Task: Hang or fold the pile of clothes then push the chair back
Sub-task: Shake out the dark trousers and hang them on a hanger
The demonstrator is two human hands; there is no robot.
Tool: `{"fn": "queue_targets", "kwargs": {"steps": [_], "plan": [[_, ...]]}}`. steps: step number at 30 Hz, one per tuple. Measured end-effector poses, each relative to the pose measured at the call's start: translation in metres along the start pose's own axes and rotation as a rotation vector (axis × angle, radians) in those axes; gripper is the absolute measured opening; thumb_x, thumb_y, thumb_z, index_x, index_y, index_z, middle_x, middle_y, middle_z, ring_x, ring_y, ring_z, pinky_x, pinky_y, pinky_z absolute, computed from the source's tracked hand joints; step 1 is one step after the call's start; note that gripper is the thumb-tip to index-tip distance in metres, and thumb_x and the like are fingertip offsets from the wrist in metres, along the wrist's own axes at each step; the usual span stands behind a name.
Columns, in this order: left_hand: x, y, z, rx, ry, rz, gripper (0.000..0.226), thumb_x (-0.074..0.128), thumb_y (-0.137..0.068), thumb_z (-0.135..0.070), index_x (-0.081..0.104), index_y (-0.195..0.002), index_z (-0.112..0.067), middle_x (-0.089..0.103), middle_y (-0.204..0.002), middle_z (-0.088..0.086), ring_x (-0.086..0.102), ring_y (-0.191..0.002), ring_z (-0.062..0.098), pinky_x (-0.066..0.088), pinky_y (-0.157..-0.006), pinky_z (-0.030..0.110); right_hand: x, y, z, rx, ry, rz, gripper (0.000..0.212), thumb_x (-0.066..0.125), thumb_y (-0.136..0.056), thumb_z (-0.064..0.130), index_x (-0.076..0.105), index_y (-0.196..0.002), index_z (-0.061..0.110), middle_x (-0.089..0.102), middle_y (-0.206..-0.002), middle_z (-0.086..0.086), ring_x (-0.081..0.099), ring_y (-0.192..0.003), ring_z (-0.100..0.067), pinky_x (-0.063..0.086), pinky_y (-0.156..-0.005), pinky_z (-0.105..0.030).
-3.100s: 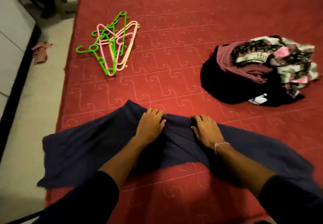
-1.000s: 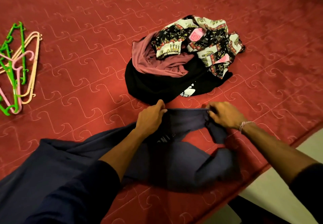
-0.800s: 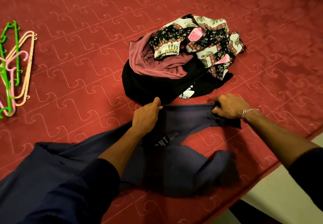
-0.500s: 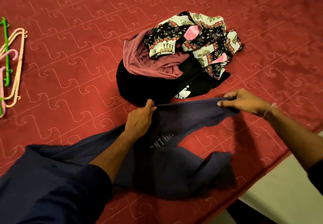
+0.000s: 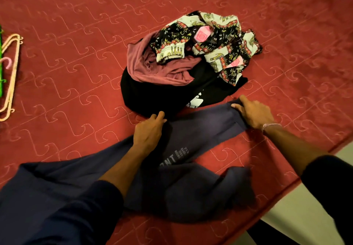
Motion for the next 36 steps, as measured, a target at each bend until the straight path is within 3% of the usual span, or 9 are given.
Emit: {"fn": "queue_targets", "kwargs": {"steps": [2, 5, 8, 11, 15, 22, 27, 33, 36], "plan": [[0.006, 0.0, -0.003, -0.03, -0.056, -0.003, 0.022, 0.061, -0.097, -0.032, 0.055, -0.107, -0.013, 0.061, -0.082, 0.01, 0.063, -0.061, 0.033, 0.028, -0.041, 0.029, 0.015, -0.003, 0.003, 0.045, 0.099, -0.044, 0.048, 0.033, -0.103, 0.054, 0.047, -0.116, 0.01, 0.067, -0.102, -0.024, 0.065, -0.095, -0.046, 0.039, -0.064, -0.043], [0.006, 0.002, -0.009, -0.077, -0.145, -0.01, 0.027, 0.066, -0.092, -0.032, 0.057, -0.106, -0.01, 0.061, -0.09, 0.012, 0.058, -0.078, 0.031, 0.04, -0.055, 0.039, 0.029, 0.003, 0.012, 0.117, 0.127, -0.161, 0.052, 0.038, -0.1, 0.051, 0.049, -0.111, 0.001, 0.062, -0.102, -0.026, 0.062, -0.093, -0.045, 0.046, -0.068, -0.05], [-0.004, 0.002, -0.013, -0.093, -0.172, 0.013, 0.025, 0.071, -0.085, -0.021, 0.053, -0.098, -0.01, 0.057, -0.089, 0.01, 0.054, -0.079, 0.029, 0.044, -0.067, 0.041, 0.025, 0.015, 0.024, 0.159, 0.178, -0.326, 0.039, 0.053, -0.099, 0.04, 0.048, -0.107, 0.002, 0.055, -0.103, -0.024, 0.053, -0.093, -0.041, 0.047, -0.073, -0.053], [-0.016, 0.01, -0.02, -0.052, 0.017, 0.114, 0.016, 0.064, -0.09, -0.012, 0.05, -0.098, -0.009, 0.059, -0.088, 0.011, 0.057, -0.077, 0.033, 0.043, -0.063, 0.044, 0.019, 0.036, 0.055, -0.088, 0.038, -0.425, 0.026, 0.05, -0.102, 0.034, 0.053, -0.104, 0.008, 0.054, -0.1, -0.016, 0.049, -0.089, -0.035, 0.043, -0.073, -0.05], [-0.021, 0.041, -0.023, -0.008, 0.136, 0.219, 0.017, 0.049, -0.099, -0.028, 0.044, -0.105, -0.012, 0.062, -0.098, 0.012, 0.062, -0.085, 0.038, 0.05, -0.066, 0.048, 0.027, 0.092, 0.11, -0.521, -0.267, -0.28, 0.023, 0.058, -0.1, 0.034, 0.059, -0.09, 0.013, 0.055, -0.087, -0.006, 0.051, -0.081, -0.028, 0.043, -0.075, -0.043], [-0.039, 0.104, -0.02, 0.104, 0.152, 0.218, 0.025, 0.053, -0.096, -0.034, 0.049, -0.107, -0.012, 0.063, -0.096, 0.009, 0.062, -0.086, 0.034, 0.045, -0.06, 0.043, 0.052, 0.196, 0.164, -0.776, -0.277, -0.105, 0.04, 0.061, -0.092, 0.058, 0.057, -0.081, 0.02, 0.054, -0.08, 0.002, 0.052, -0.077, -0.02, 0.043, -0.066, -0.035], [-0.054, 0.159, -0.01, 0.311, 0.123, 0.142, 0.035, 0.055, -0.081, -0.053, 0.056, -0.078, -0.018, 0.062, -0.067, 0.001, 0.06, -0.066, 0.026, 0.045, -0.052, 0.033, 0.082, 0.249, 0.16, -0.759, -0.023, 0.088, 0.055, 0.049, -0.083, 0.075, 0.06, -0.104, 0.025, 0.057, -0.1, 0.003, 0.052, -0.091, -0.021, 0.044, -0.077, -0.039], [-0.061, 0.207, 0.023, 0.331, 0.013, 0.211, 0.056, 0.054, -0.072, -0.077, 0.062, -0.085, -0.022, 0.059, -0.081, -0.003, 0.055, -0.075, 0.02, 0.044, -0.069, 0.035, 0.081, 0.261, 0.156, -0.529, 0.01, -0.144, 0.024, 0.045, -0.094, 0.029, 0.063, -0.106, 0.019, 0.064, -0.092, -0.003, 0.061, -0.081, -0.029, 0.048, -0.071, -0.042], [-0.066, 0.205, 0.031, 0.288, 0.013, 0.182, 0.042, 0.049, -0.083, -0.058, 0.063, -0.089, -0.019, 0.062, -0.084, 0.0, 0.061, -0.078, 0.025, 0.047, -0.068, 0.038, 0.057, 0.252, 0.152, -0.393, -0.104, -0.137, 0.024, 0.048, -0.094, 0.012, 0.058, -0.116, 0.014, 0.067, -0.096, -0.008, 0.064, -0.083, -0.034, 0.05, -0.072, -0.044]]}}
Point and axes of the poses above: each hand's wrist, its own y-axis away from the middle knuckle, its own x-axis out of the palm, z = x × y, the point moved 1 cm from there along -y, towards the middle knuckle
